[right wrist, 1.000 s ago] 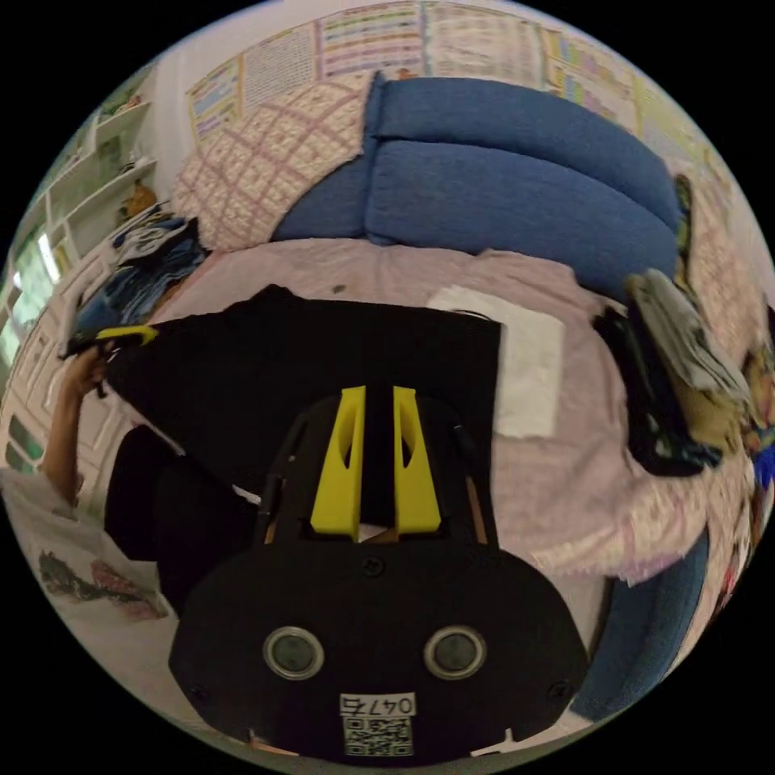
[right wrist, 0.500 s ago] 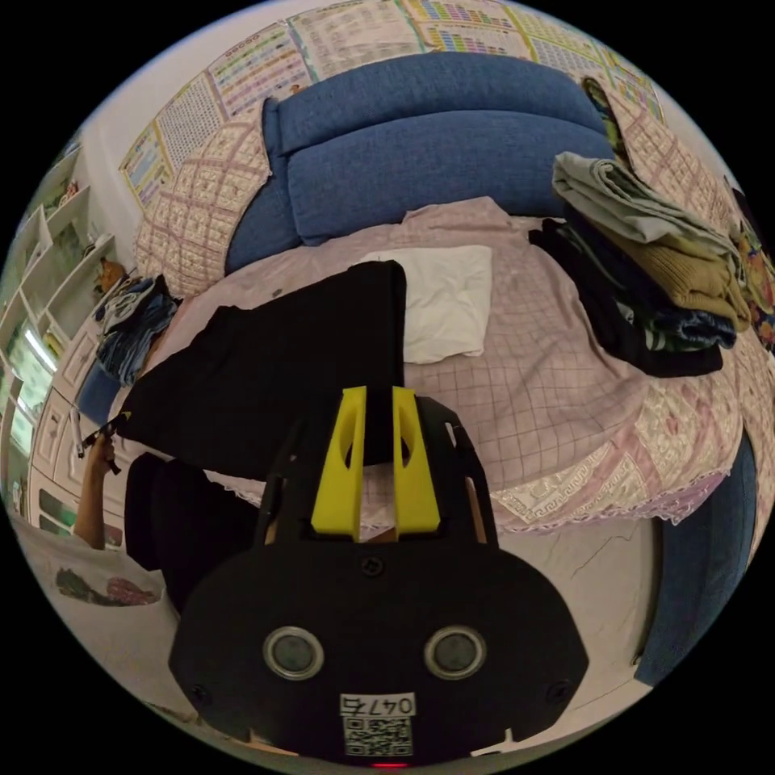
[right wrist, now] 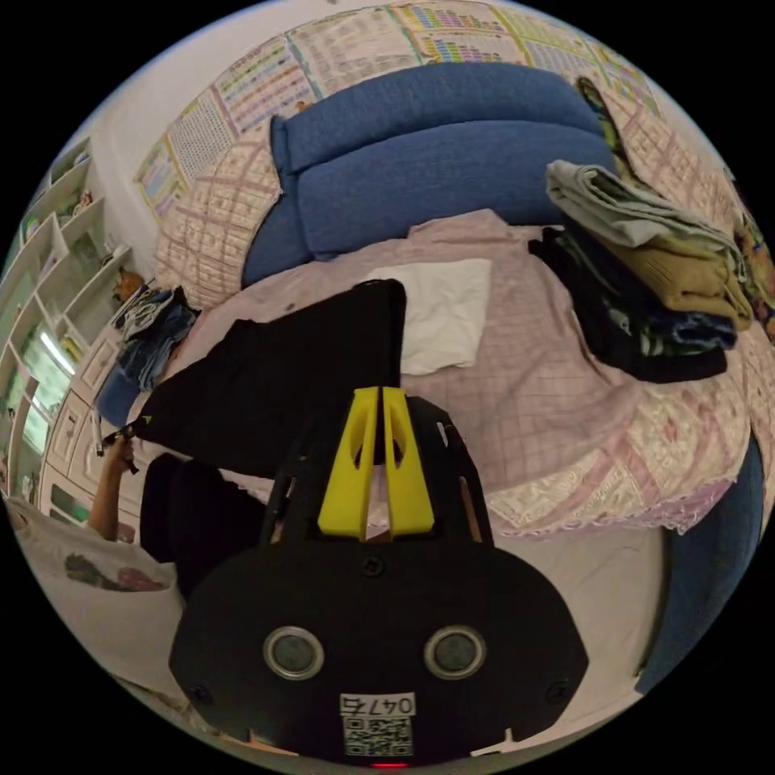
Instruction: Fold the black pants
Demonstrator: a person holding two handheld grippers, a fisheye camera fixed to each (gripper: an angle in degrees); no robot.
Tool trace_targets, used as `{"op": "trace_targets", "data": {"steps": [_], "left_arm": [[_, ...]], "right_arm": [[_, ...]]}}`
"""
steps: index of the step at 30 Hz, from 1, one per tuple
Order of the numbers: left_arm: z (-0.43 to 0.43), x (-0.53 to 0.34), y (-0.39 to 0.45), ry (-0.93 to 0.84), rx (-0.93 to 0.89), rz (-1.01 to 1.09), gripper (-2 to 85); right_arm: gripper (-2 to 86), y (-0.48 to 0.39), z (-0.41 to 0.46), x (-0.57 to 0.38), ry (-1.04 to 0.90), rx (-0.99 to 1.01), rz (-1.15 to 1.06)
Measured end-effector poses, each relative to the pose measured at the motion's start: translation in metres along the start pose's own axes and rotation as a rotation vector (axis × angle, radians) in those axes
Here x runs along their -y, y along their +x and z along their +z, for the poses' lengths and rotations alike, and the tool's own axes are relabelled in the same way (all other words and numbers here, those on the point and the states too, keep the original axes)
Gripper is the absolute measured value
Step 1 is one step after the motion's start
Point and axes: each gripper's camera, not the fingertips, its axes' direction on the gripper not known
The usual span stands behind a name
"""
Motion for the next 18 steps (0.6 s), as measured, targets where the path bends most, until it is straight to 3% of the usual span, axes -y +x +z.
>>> {"op": "trace_targets", "data": {"steps": [9,15,18], "left_arm": [[-0.05,0.001,-0.014,-0.018,0.011,0.009,-0.8],[-0.088,-0.001,-0.022,-0.029,0.016,0.014,-0.9],[-0.108,-0.005,-0.029,-0.02,0.0,-0.011,-0.9]], "right_arm": [[0.3,0.013,0.018,-0.025,-0.037,0.071,-0.049],[-0.4,0.008,-0.003,-0.053,-0.001,-0.123,-0.072],[-0.5,0.021,-0.004,-0.068,0.008,-0.05,0.006]]}}
